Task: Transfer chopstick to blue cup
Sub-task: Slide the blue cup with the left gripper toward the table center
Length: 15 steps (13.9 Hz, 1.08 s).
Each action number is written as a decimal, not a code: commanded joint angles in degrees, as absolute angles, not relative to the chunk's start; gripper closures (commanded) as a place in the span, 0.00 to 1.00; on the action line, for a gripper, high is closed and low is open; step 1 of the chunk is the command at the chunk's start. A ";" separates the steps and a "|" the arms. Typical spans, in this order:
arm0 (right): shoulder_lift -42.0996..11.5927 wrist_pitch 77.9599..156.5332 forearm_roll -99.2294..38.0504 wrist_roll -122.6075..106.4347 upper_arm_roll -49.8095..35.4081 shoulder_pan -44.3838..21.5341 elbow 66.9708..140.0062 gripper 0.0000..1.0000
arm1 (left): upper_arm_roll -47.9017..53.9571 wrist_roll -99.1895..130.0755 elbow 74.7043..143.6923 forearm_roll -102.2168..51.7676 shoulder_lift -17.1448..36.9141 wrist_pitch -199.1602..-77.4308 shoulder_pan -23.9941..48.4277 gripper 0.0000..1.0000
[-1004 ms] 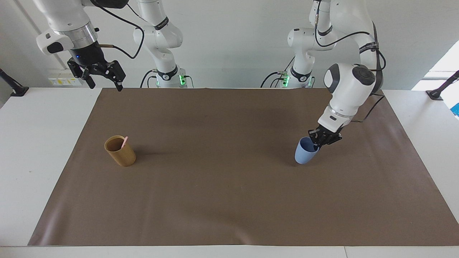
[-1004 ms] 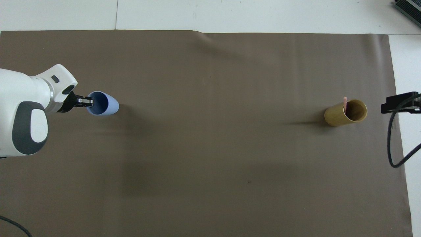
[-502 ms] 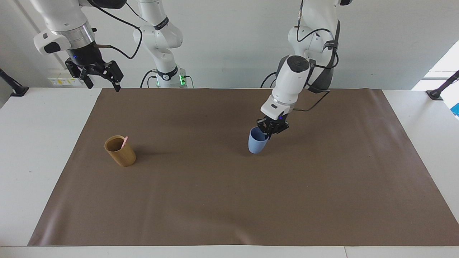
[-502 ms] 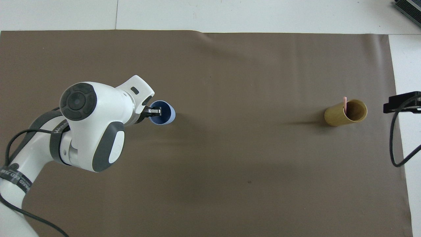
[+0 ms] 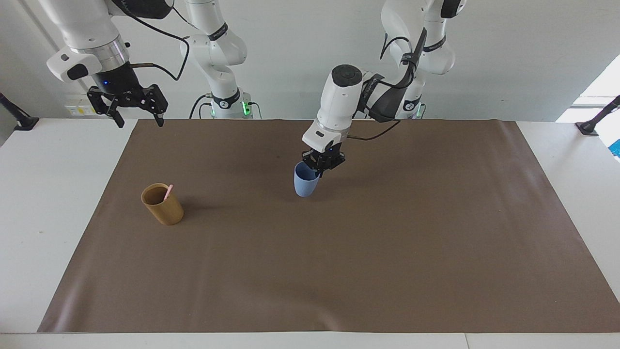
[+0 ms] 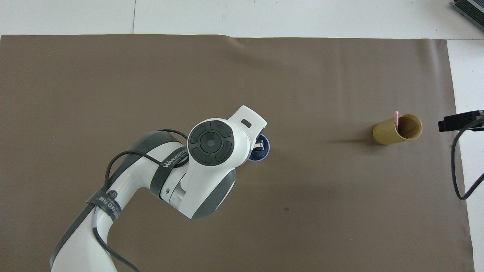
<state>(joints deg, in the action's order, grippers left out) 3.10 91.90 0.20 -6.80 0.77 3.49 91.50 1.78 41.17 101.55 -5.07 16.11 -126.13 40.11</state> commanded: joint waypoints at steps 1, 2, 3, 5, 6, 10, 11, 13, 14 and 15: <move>4.04 95.09 -2.54 -9.39 0.35 3.78 93.69 0.00 | 1.05 42.28 100.28 -4.48 17.49 -124.36 42.10 1.00; 3.87 95.36 -3.42 -11.14 0.35 3.78 93.87 0.00 | 1.05 42.28 101.15 -4.48 17.32 -124.63 42.27 1.00; 3.52 95.45 -4.04 -14.73 0.35 3.95 93.87 0.00 | 1.05 42.01 101.16 -4.48 17.31 -124.63 42.71 0.97; 3.43 97.11 -6.40 -29.71 0.44 5.27 95.96 0.00 | 1.05 39.57 101.69 -4.48 17.14 -124.98 42.71 0.64; 3.51 99.38 -6.94 -38.50 0.44 6.67 97.54 0.00 | 0.97 37.90 101.60 -4.48 17.14 -124.81 42.71 0.50; 3.25 106.93 -13.24 -67.86 0.44 11.33 103.77 0.00 | 0.70 35.69 101.42 -4.05 15.30 -123.84 41.93 0.00; 3.25 108.88 -14.75 -74.12 0.44 11.34 105.36 0.00 | 0.53 35.60 101.60 -3.87 14.25 -123.14 41.92 0.00; 2.73 111.26 -15.38 -79.87 0.35 10.64 108.18 0.00 | -0.43 35.33 102.04 -3.61 11.70 -120.68 40.01 0.00; 2.64 112.92 -17.73 -82.94 0.35 10.63 109.76 0.00 | -0.44 33.24 103.96 -2.39 9.43 -119.98 38.08 0.00; 2.03 113.90 -21.06 -85.93 0.44 10.98 110.73 0.00 | -0.53 30.18 106.15 -1.33 6.45 -119.80 36.23 0.00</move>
